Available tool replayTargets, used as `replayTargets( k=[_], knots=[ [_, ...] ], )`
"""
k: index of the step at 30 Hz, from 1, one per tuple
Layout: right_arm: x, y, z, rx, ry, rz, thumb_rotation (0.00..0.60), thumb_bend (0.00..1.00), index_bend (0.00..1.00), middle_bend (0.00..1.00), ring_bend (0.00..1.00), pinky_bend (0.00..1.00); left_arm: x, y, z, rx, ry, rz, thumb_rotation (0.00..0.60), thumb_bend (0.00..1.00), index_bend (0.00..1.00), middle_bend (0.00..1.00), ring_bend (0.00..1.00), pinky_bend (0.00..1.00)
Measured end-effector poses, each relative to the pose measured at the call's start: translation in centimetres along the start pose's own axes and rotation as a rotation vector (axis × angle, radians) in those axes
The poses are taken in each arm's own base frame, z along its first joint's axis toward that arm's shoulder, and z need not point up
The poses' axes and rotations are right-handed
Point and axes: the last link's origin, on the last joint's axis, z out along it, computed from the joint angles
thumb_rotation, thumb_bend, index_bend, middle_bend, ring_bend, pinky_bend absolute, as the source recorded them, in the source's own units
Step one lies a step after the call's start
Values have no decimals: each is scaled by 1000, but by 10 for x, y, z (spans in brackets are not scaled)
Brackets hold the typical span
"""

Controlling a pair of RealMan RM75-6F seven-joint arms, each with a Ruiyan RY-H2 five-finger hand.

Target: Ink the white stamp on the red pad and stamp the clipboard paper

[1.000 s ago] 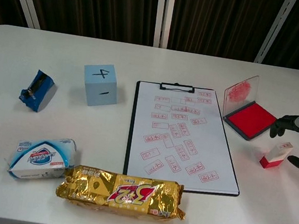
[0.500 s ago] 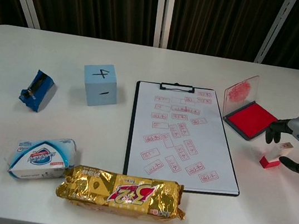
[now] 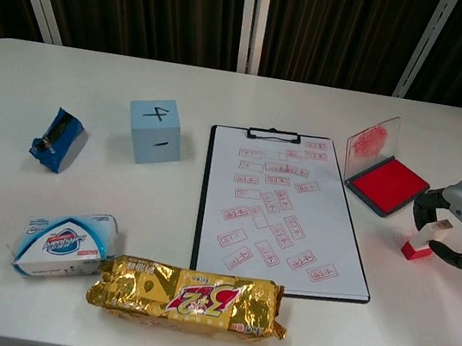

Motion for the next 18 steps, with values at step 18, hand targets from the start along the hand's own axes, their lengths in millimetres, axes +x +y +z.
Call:
replayTargets(
  k=[18],
  knots=[
    [18,7,11,-26,98,34,600,397,684,602,821,1000,2,-4,-2,9,5,-1,600,0,140,160,155,270]
  ],
)
